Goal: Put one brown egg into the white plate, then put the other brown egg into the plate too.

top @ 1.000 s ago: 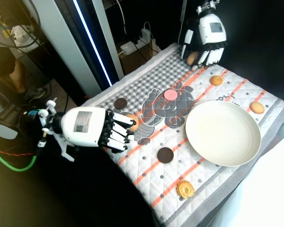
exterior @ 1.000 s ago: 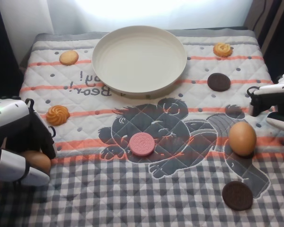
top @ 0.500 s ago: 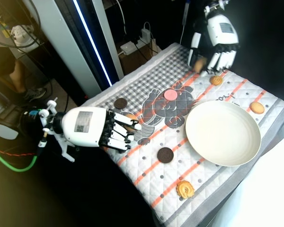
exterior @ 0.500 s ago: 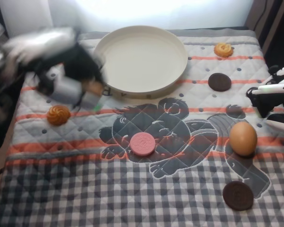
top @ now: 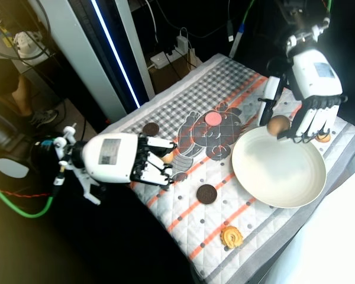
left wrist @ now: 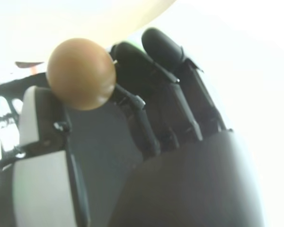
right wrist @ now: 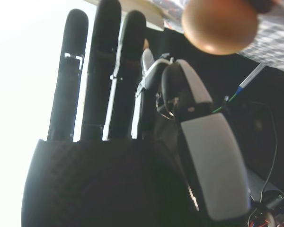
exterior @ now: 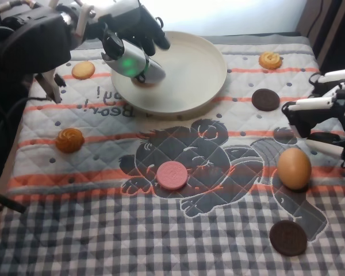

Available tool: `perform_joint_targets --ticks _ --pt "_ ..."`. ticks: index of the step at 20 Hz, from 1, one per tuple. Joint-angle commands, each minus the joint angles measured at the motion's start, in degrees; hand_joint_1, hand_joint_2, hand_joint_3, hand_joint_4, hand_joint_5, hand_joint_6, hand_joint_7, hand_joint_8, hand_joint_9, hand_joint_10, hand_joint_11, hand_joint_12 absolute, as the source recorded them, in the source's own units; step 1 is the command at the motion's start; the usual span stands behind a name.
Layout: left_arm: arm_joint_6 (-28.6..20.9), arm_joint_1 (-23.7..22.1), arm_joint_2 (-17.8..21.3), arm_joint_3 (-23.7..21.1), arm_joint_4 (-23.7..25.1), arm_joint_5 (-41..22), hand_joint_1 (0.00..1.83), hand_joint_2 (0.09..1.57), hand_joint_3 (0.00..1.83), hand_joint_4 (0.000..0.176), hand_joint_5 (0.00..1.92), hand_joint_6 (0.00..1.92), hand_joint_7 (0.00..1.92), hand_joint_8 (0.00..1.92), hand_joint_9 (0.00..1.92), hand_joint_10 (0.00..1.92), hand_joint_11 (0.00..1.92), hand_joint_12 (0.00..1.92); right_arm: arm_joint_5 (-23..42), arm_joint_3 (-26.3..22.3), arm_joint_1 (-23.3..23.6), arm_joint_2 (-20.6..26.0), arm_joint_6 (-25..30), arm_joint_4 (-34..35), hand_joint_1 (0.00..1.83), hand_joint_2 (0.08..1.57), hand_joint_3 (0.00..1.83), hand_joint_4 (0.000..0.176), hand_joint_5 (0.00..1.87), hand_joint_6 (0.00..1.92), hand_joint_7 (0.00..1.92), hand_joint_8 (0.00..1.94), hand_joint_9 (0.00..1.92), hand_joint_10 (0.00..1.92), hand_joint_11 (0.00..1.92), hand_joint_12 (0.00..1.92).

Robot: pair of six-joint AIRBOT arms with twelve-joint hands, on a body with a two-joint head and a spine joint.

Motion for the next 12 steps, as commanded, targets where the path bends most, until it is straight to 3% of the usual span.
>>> perform_joint_targets --ticks 1,2,3,4,5,6,7,8,9,10,11,12 --pt "-0.33 -0.28 -0.43 0.45 -0.85 -5.78 0.79 0.87 0.0 0.135 0.32 0.01 0.48 0.03 0.58 0.21 0.06 0.91 6.3 0.35 0.84 -0.18 0.13 1.77 0.71 1.41 0.0 0.142 0.47 1.72 1.1 0.0 1.11 0.0 0.61 0.76" --pt "-0.33 -0.04 -0.86 0.83 -1.76 -5.64 0.79 0.86 0.0 0.156 0.25 0.0 0.39 0.01 0.53 0.07 0.02 0.81 6.31 0.5 0.92 -0.28 0.13 1.56 0.71 1.41 0.0 0.14 0.47 1.72 1.09 0.0 1.11 0.0 0.63 0.76" --pt "-0.3 0.12 -0.64 0.51 -2.5 -6.09 0.8 0.86 0.0 0.159 0.21 0.0 0.34 0.0 0.49 0.03 0.0 0.73 6.32 0.54 1.01 -0.26 0.13 1.49 0.72 1.41 0.0 0.13 0.47 1.72 1.09 0.0 1.11 0.0 0.63 0.73" --pt "-0.74 0.59 0.63 -1.05 -3.78 -7.8 0.79 0.86 0.0 0.173 0.17 0.0 0.27 0.0 0.41 0.01 0.0 0.62 6.35 0.57 1.26 -0.14 0.13 1.49 0.47 1.46 0.01 0.005 0.52 0.7 1.07 0.0 1.08 0.0 0.6 0.71" --pt "-3.74 1.28 2.55 -3.03 -3.2 -10.19 0.78 0.86 0.0 0.175 0.15 0.0 0.23 0.0 0.36 0.01 0.0 0.5 6.36 0.59 1.7 0.05 0.13 1.45 0.47 1.45 0.0 0.002 0.62 0.23 1.03 0.01 1.05 0.01 0.57 0.76" --pt "-8.09 2.24 5.29 -5.78 -1.31 -12.99 0.73 0.88 0.0 0.176 0.13 0.0 0.2 0.0 0.33 0.0 0.0 0.45 6.36 0.62 2.26 0.24 0.13 1.16 0.49 1.43 0.0 0.011 0.65 0.07 1.02 0.0 1.04 0.0 0.55 0.81" --pt "-12.42 3.16 7.54 -8.05 1.23 -15.65 0.72 0.88 0.0 0.176 0.13 0.0 0.18 0.0 0.31 0.0 0.0 0.44 6.36 0.57 2.62 0.45 0.13 0.83 0.57 1.4 0.0 0.023 0.64 0.02 0.99 0.0 0.98 0.0 0.46 0.79" --pt "-19.56 5.4 11.62 -12.2 5.45 -20.4 0.72 0.88 0.0 0.174 0.12 0.0 0.17 0.0 0.31 0.0 0.0 0.46 6.39 0.38 2.79 0.83 0.13 0.07 0.62 1.37 0.0 0.037 0.6 0.0 0.93 0.0 0.87 0.0 0.33 0.63" --pt "-22.99 6.81 13.6 -14.2 7.28 -22.69 0.69 0.89 0.0 0.176 0.1 0.0 0.16 0.0 0.31 0.0 0.0 0.44 6.44 0.27 2.79 1.02 0.13 -0.43 0.6 1.35 0.0 0.055 0.55 0.0 0.88 0.0 0.8 0.0 0.3 0.51" --pt "-26.3 8.73 16.25 -17.01 9.04 -26.02 0.72 0.88 0.0 0.176 0.08 0.0 0.15 0.0 0.31 0.0 0.0 0.39 6.66 0.09 2.79 1.31 0.13 -1.16 0.55 1.32 0.0 0.054 0.48 0.0 0.76 0.0 0.71 0.0 0.3 0.48" --pt "-28.1 10.9 19.29 -20.4 10.24 -29.19 0.71 0.88 0.0 0.176 0.06 0.0 0.14 0.0 0.3 0.0 0.0 0.31 6.78 -0.18 2.79 1.67 0.13 -1.99 0.57 1.27 0.0 0.038 0.41 0.0 0.61 0.0 0.61 0.0 0.33 0.38" --pt "-28.44 12.09 21.05 -22.42 10.87 -31.0 0.69 0.88 0.0 0.176 0.05 0.0 0.13 0.0 0.28 0.0 0.0 0.25 6.78 -0.4 2.79 1.91 0.13 -2.62 0.55 1.24 0.0 0.048 0.37 0.0 0.54 0.0 0.56 0.0 0.36 0.29"
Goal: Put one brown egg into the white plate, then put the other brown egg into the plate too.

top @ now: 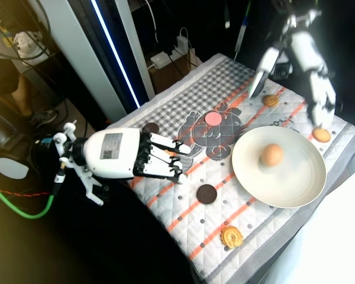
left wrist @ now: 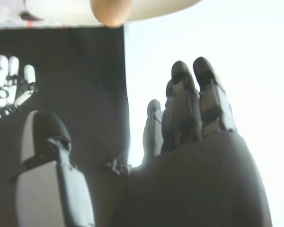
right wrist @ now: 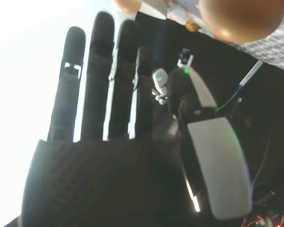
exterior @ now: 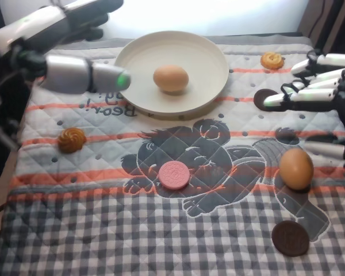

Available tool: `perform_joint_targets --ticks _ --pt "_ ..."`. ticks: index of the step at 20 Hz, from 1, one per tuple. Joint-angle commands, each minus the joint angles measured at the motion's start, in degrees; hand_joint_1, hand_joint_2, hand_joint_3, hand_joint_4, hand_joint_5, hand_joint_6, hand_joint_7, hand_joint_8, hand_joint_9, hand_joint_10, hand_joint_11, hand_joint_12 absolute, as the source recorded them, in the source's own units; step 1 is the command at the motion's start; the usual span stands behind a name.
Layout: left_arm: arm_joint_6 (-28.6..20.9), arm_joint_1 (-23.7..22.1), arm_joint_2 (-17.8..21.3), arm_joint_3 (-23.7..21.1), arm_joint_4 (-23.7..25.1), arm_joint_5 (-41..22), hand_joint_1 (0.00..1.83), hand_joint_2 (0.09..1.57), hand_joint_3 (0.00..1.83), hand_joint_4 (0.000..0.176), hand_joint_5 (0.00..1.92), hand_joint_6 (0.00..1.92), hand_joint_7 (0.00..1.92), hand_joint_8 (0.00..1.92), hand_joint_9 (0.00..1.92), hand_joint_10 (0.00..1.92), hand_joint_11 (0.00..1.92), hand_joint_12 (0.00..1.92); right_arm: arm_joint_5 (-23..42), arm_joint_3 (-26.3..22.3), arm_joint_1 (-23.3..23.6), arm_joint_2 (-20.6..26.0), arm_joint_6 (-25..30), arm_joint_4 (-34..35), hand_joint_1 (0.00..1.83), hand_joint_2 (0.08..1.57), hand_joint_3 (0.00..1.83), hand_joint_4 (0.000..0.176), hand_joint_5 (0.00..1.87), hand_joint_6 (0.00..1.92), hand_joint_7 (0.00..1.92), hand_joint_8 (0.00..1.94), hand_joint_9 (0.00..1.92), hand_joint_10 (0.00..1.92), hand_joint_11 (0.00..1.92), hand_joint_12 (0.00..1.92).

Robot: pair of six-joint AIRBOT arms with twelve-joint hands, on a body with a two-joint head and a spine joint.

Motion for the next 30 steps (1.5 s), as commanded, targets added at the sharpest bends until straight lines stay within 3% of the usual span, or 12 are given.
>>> perform_joint_targets --ticks 1,4,6,9,10,13,16,19,24,27,29,30 --pt "-0.6 0.37 1.29 -1.82 1.54 -10.59 0.71 0.87 0.0 0.176 0.06 0.0 0.12 0.0 0.24 0.0 0.0 0.19 6.43 -0.11 0.71 0.26 0.08 1.75 0.57 1.2 0.0 0.053 0.3 0.0 0.47 0.0 0.49 0.0 0.36 0.22" --pt "-0.6 5.08 6.91 -8.01 2.93 -14.1 0.71 0.85 0.0 0.176 0.1 0.01 0.17 0.01 0.24 0.01 0.0 0.26 4.09 0.01 -1.23 0.41 0.08 -0.01 0.76 1.09 0.0 0.093 0.29 0.0 0.44 0.0 0.46 0.0 0.4 0.25" --pt "-0.62 7.58 9.31 -10.05 2.39 -15.35 0.74 0.85 0.0 0.176 0.13 0.02 0.19 0.02 0.25 0.01 0.0 0.26 2.19 -0.15 -1.27 0.6 0.08 -2.11 0.81 1.06 0.0 0.075 0.29 0.0 0.46 0.0 0.51 0.0 0.33 0.56" --pt "-0.63 8.74 10.31 -10.72 1.13 -15.57 0.82 0.82 0.0 0.176 0.1 0.0 0.2 0.0 0.24 0.0 0.0 0.38 -0.39 -0.15 -1.08 0.77 0.08 -5.02 0.88 1.01 0.0 0.086 0.31 0.0 0.49 0.0 0.56 0.0 0.26 0.84" --pt "-0.63 8.72 10.19 -10.67 1.05 -15.5 0.85 0.81 0.0 0.176 0.11 0.0 0.2 0.0 0.24 0.0 0.0 0.39 -0.83 -0.15 -1.08 0.69 0.08 -5.37 0.93 0.99 0.0 0.084 0.34 0.0 0.53 0.0 0.6 0.01 0.26 0.92" --pt "-0.63 8.76 9.87 -10.66 0.81 -15.43 0.87 0.81 0.0 0.176 0.12 0.0 0.2 0.0 0.24 0.0 0.0 0.43 -1.62 0.3 -0.69 -0.4 0.08 -5.68 1.04 0.96 0.0 0.046 0.44 0.02 0.56 0.0 0.66 0.01 0.28 1.01" --pt "-0.64 8.87 9.8 -10.66 0.69 -15.29 0.86 0.81 0.0 0.176 0.15 0.0 0.22 0.0 0.26 0.01 0.0 0.47 -2.3 0.69 0.18 -1.4 0.08 -6.41 1.07 0.97 0.0 0.041 0.5 0.01 0.59 0.01 0.68 0.01 0.31 0.98" --pt "-0.64 8.86 9.8 -10.55 0.31 -15.25 0.87 0.8 0.0 0.176 0.16 0.0 0.25 0.0 0.28 0.01 0.0 0.56 -2.34 0.68 0.88 -1.98 0.08 -7.05 1.13 0.97 0.0 0.002 0.58 0.0 0.67 0.01 0.75 0.03 0.38 1.0" --pt "-0.64 8.9 9.79 -10.54 -0.03 -14.8 0.86 0.81 0.0 0.171 0.17 0.0 0.25 0.0 0.29 0.0 0.0 0.54 -2.34 0.57 1.26 -2.53 0.08 -7.94 1.15 0.96 0.0 0.008 0.6 0.01 0.67 0.01 0.78 0.03 0.4 0.99" --pt "-0.64 8.89 9.79 -10.54 -0.09 -14.76 0.88 0.8 0.0 0.17 0.19 0.0 0.26 0.0 0.29 0.01 0.0 0.56 -2.34 0.59 1.48 -2.93 0.08 -8.34 1.22 0.95 0.0 0.0 0.74 0.01 0.79 0.05 0.9 0.1 0.52 1.11" --pt "-0.64 8.89 9.81 -10.5 -0.13 -14.54 0.88 0.8 0.0 0.167 0.2 0.0 0.26 0.0 0.29 0.0 0.0 0.56 -2.34 0.61 1.62 -3.27 0.08 -8.55 1.22 0.97 0.0 0.0 0.81 0.01 0.85 0.09 0.82 0.5 0.59 1.17" --pt "-0.64 8.81 9.86 -10.35 -0.13 -14.12 0.88 0.8 0.0 0.167 0.2 0.01 0.27 0.0 0.3 0.01 0.0 0.56 -2.34 0.71 1.63 -3.56 0.08 -8.55 1.22 1.09 0.01 0.0 0.91 0.73 0.94 0.94 0.85 0.81 0.76 1.24"
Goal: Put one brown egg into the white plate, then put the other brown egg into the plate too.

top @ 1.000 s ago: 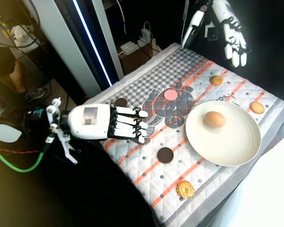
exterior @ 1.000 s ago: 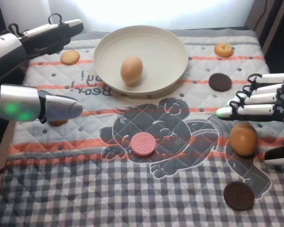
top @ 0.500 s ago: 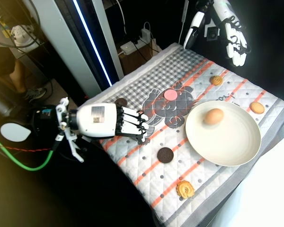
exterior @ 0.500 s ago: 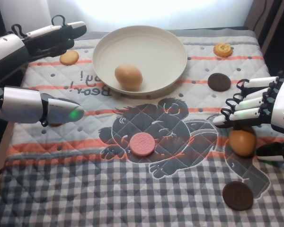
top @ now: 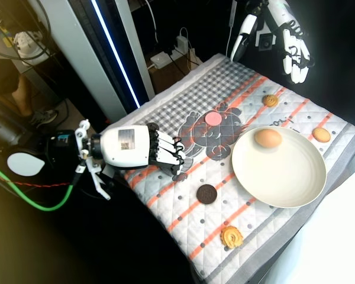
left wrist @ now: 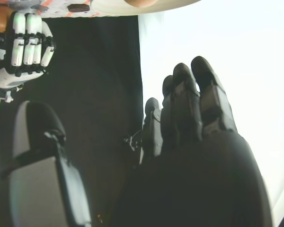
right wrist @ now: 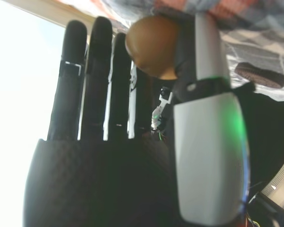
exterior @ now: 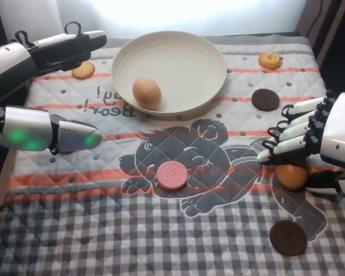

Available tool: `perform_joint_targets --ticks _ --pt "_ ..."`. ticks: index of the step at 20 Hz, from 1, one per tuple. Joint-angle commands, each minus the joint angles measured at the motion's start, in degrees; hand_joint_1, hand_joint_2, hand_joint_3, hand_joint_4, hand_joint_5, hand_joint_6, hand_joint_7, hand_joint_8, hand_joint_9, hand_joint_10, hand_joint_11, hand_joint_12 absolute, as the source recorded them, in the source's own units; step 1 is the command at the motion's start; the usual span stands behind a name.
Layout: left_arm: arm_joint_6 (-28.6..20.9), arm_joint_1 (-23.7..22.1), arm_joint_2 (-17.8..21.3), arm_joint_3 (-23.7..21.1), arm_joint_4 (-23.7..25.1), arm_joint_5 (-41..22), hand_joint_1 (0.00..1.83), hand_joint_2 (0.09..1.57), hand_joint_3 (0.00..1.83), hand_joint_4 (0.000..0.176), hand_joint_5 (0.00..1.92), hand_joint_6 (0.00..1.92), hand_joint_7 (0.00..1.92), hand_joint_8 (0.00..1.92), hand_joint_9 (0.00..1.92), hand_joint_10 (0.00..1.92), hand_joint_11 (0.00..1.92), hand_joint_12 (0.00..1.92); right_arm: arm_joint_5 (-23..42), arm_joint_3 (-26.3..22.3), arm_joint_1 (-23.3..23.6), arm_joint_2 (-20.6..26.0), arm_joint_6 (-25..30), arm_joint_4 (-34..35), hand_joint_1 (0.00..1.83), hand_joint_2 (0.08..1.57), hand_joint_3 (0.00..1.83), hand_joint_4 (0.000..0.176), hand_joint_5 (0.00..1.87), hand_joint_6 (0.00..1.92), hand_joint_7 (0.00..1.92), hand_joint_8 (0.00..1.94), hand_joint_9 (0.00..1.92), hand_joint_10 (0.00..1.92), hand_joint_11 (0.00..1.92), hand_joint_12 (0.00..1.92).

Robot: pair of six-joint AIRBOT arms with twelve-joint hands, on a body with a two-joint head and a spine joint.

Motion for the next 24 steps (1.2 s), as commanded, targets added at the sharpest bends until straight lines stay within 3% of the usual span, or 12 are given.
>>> perform_joint_targets --ticks 1,4,7,9,11,13,16,18,20,22,23,24 --pt "-0.27 -0.52 0.13 0.35 -0.39 -6.04 0.88 0.8 0.0 0.163 0.21 0.0 0.28 0.0 0.31 0.01 0.0 0.59 3.98 0.25 0.68 -0.65 -0.27 1.18 1.21 1.16 0.0 0.0 0.86 0.99 0.9 1.21 0.83 1.07 0.81 1.37" --pt "-0.28 -0.51 0.25 0.39 -0.46 -6.08 0.83 0.81 0.0 0.165 0.21 0.0 0.29 0.01 0.33 0.01 0.0 0.57 3.98 0.86 0.67 -1.37 -0.27 1.14 1.21 1.16 0.0 0.0 0.92 0.99 0.89 1.28 0.9 1.33 0.95 1.54" --pt "-0.28 -0.5 0.17 0.37 -0.46 -6.05 0.79 0.84 0.01 0.164 0.22 0.0 0.28 0.0 0.35 0.01 0.0 0.5 4.04 1.69 1.19 -1.78 -0.27 1.92 1.2 1.16 0.0 0.002 0.91 1.04 0.89 1.24 0.9 1.29 0.95 1.48" --pt "-0.28 -0.46 0.22 0.38 -0.49 -6.05 0.78 0.85 0.01 0.161 0.23 0.0 0.28 0.0 0.34 0.0 0.0 0.47 4.92 3.82 4.08 -3.34 -0.27 3.27 1.19 1.17 0.0 0.019 0.88 1.12 0.88 1.23 0.84 1.3 0.87 1.49" --pt "-0.28 -0.45 0.25 0.38 -0.6 -6.31 0.76 0.86 0.0 0.166 0.22 0.0 0.29 0.0 0.35 0.0 0.0 0.5 4.97 8.3 9.28 -6.94 -0.27 4.77 1.21 1.16 0.0 0.0 0.94 0.99 0.88 1.28 0.83 1.31 0.79 1.56" --pt "-0.28 -0.46 0.3 0.31 -0.52 -6.74 0.78 0.86 0.0 0.169 0.21 0.0 0.27 0.0 0.33 0.0 0.0 0.47 4.23 14.13 14.72 -12.25 -0.27 6.88 1.21 1.15 0.0 0.0 0.86 1.13 0.97 1.09 0.83 1.08 0.72 1.43" --pt "-0.27 -0.9 0.53 0.42 -0.03 -8.12 0.74 0.86 0.0 0.175 0.18 0.0 0.27 0.0 0.32 0.01 0.0 0.4 -1.3 22.74 22.62 -20.89 -0.27 7.58 1.36 1.13 0.0 0.0 0.84 1.19 0.98 1.01 0.92 1.14 0.72 1.27" --pt "-0.28 -1.34 0.05 0.9 -0.74 -9.85 0.72 0.87 0.0 0.153 0.19 0.0 0.26 0.0 0.32 0.0 0.0 0.33 -5.58 26.28 25.47 -25.17 -0.27 7.54 1.37 1.09 0.0 0.0 0.9 1.07 1.06 0.85 1.01 1.09 0.85 1.25" --pt "-0.27 -2.28 -0.88 1.44 -0.55 -9.98 0.76 0.86 0.0 0.152 0.17 0.0 0.28 0.0 0.3 0.0 0.0 0.33 -8.07 28.37 25.77 -27.44 -0.27 7.1 1.25 1.11 0.0 0.002 0.92 1.07 1.02 0.94 0.88 1.0 0.73 1.33" --pt "-0.27 -3.0 -1.52 1.82 0.11 -9.43 0.75 0.87 0.0 0.152 0.16 0.0 0.29 0.0 0.32 0.01 0.0 0.36 -9.6 28.84 25.9 -27.87 -0.27 6.45 0.99 1.0 0.0 0.0 0.72 0.25 0.77 0.35 0.72 0.6 0.49 1.21" --pt "-0.27 -2.97 -1.55 1.82 0.11 -9.75 0.79 0.85 0.0 0.148 0.19 0.01 0.3 0.01 0.32 0.01 0.0 0.36 -10.4 28.99 26.14 -27.86 -0.27 5.59 0.84 0.97 0.0 0.057 0.54 0.06 0.64 0.12 0.61 0.37 0.32 1.13" --pt "-0.27 -2.89 -1.55 1.8 -0.06 -10.09 0.79 0.85 0.0 0.141 0.22 0.01 0.3 0.0 0.32 0.0 0.0 0.38 -10.83 28.99 26.48 -27.86 -0.27 4.85 0.75 0.95 0.0 0.067 0.41 0.01 0.56 0.03 0.55 0.17 0.19 1.02"
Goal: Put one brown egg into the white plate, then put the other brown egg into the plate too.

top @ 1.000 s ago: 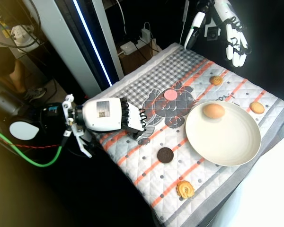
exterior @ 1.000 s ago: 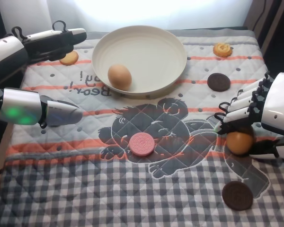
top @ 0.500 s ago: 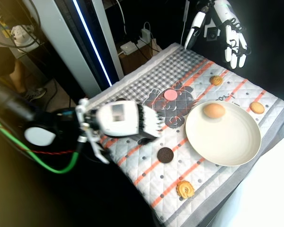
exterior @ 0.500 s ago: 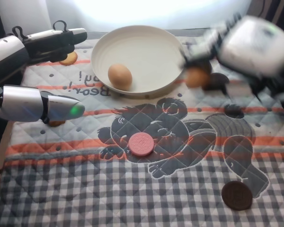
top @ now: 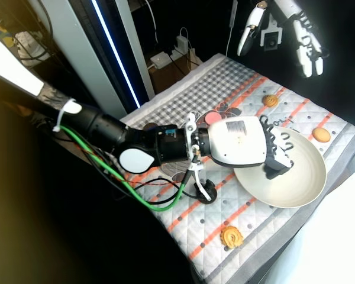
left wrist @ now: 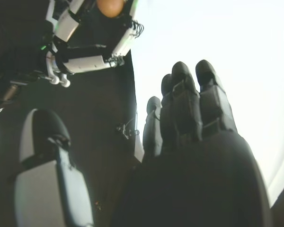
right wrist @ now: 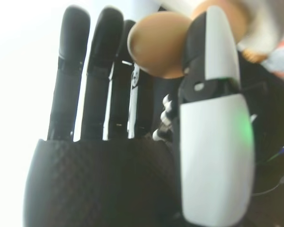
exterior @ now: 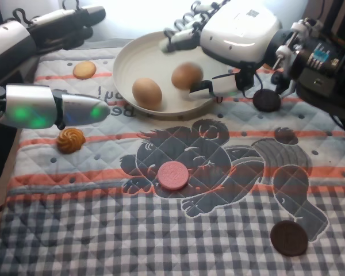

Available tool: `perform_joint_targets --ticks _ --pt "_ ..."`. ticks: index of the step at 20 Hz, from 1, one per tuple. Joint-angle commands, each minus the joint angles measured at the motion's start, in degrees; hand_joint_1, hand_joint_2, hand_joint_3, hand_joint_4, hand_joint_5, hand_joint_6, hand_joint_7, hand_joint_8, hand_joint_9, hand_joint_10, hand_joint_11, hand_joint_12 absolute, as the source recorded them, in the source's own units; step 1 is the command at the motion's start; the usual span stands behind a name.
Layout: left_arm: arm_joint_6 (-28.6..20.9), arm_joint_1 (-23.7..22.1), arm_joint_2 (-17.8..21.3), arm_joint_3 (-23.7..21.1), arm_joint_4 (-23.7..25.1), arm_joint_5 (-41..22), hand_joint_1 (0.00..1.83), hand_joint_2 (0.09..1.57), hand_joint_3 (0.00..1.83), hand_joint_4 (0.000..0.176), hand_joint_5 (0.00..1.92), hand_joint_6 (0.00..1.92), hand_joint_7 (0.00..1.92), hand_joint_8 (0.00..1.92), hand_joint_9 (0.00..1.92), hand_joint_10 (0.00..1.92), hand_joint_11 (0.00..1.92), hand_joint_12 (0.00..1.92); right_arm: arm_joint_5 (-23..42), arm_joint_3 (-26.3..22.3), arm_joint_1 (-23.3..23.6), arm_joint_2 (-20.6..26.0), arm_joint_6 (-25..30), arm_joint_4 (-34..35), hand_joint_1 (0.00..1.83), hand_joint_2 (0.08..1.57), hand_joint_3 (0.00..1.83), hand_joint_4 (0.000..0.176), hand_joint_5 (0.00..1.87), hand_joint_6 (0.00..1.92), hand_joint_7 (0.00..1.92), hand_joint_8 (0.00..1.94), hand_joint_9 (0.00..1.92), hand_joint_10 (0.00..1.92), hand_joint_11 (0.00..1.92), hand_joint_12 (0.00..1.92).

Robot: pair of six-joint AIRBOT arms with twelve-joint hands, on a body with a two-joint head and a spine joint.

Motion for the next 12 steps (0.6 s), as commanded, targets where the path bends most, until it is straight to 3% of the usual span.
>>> perform_joint_targets --ticks 1,2,3,4,5,6,7,8,9,10,11,12 --pt "-0.28 -0.51 -0.07 0.09 -0.67 -7.64 0.78 0.84 0.0 0.147 0.21 0.0 0.32 0.0 0.33 0.01 0.0 0.43 6.06 -0.19 1.23 -0.02 -0.22 1.1 0.62 0.93 0.0 0.069 0.2 0.0 0.43 0.0 0.46 0.06 0.06 1.02" --pt "-0.28 -0.44 -0.07 0.05 -1.04 -8.25 0.77 0.84 0.0 0.152 0.19 0.0 0.34 0.01 0.34 0.01 0.0 0.46 6.09 -0.84 1.73 0.03 -0.22 0.11 0.5 0.93 0.0 0.092 0.04 0.0 0.31 0.0 0.34 0.01 0.01 0.91" --pt "-0.28 -0.34 -0.05 -0.06 -1.55 -9.24 0.76 0.84 0.0 0.153 0.18 0.0 0.34 0.01 0.35 0.01 0.0 0.47 6.19 -1.88 3.28 1.37 -0.22 -1.49 0.47 0.93 0.0 0.096 0.01 0.0 0.28 0.0 0.31 0.0 0.0 0.88" --pt "-0.3 -0.08 0.1 -0.29 -2.2 -10.86 0.76 0.85 0.0 0.15 0.17 0.0 0.36 0.01 0.37 0.02 0.0 0.49 6.83 -3.32 4.13 3.68 -0.22 -2.53 0.41 0.96 0.01 0.113 0.0 0.0 0.15 0.0 0.18 0.0 0.0 0.66" --pt "-0.42 0.27 0.44 -0.65 -2.9 -13.02 0.72 0.86 0.0 0.161 0.14 0.0 0.35 0.0 0.37 0.01 0.0 0.5 8.31 -5.23 4.13 6.35 -0.22 -2.53 0.32 0.97 0.0 0.115 0.0 0.0 0.07 0.0 0.11 0.0 0.0 0.56" --pt "-1.85 0.68 0.85 -0.91 -3.18 -16.31 0.7 0.86 0.0 0.172 0.14 0.0 0.34 0.0 0.37 0.01 0.0 0.53 10.99 -7.84 4.14 10.45 -0.22 -1.92 0.3 0.97 0.0 0.134 0.0 0.0 0.06 0.0 0.09 0.0 0.0 0.54" --pt "-4.21 1.11 1.06 -0.89 -3.18 -18.78 0.71 0.88 0.0 0.155 0.13 0.0 0.3 0.01 0.33 0.01 0.0 0.72 13.57 -10.21 4.07 14.58 -0.22 -0.69 0.28 0.96 0.0 0.15 0.0 0.0 0.04 0.0 0.07 0.0 0.0 0.45" --pt "-8.61 2.19 1.27 -0.88 -3.11 -22.31 0.72 0.89 0.0 0.148 0.16 0.01 0.3 0.01 0.33 0.01 0.0 0.91 17.36 -13.45 2.18 18.48 -0.22 2.38 0.42 0.94 0.0 0.171 0.0 0.0 0.03 0.0 0.03 0.0 0.0 0.15" --pt "-14.63 4.57 1.45 -0.72 -2.89 -27.12 0.77 0.89 0.0 0.093 0.25 0.01 0.35 0.01 0.32 0.01 0.0 0.84 23.08 -17.22 -1.27 22.51 -0.22 8.37 0.37 0.95 0.0 0.17 0.0 0.0 0.02 0.0 0.02 0.0 0.01 0.01" --pt "-20.77 7.55 1.45 -0.42 -3.14 -31.65 0.75 0.9 0.0 0.061 0.24 0.01 0.33 0.01 0.3 0.01 0.0 0.55 28.06 -20.14 -4.71 25.29 -0.22 12.67 0.41 0.98 0.01 0.163 0.0 0.0 0.04 0.01 0.02 0.0 0.0 0.0" --pt "-25.84 10.44 1.38 -0.06 -3.81 -35.79 0.75 0.9 0.0 0.061 0.24 0.01 0.33 0.01 0.3 0.01 0.0 0.55 33.72 -22.53 -8.29 27.3 -0.22 16.81 0.41 0.98 0.01 0.163 0.0 0.0 0.04 0.01 0.02 0.0 0.0 0.0" --pt "-33.22 14.28 0.95 0.53 -4.93 -41.08 0.79 0.9 0.0 0.035 0.19 0.0 0.29 0.0 0.25 0.0 0.0 0.36 39.22 -24.91 -12.24 28.76 -0.22 20.55 0.39 1.05 0.01 0.159 0.0 0.0 0.14 0.01 0.06 0.01 0.0 0.0"
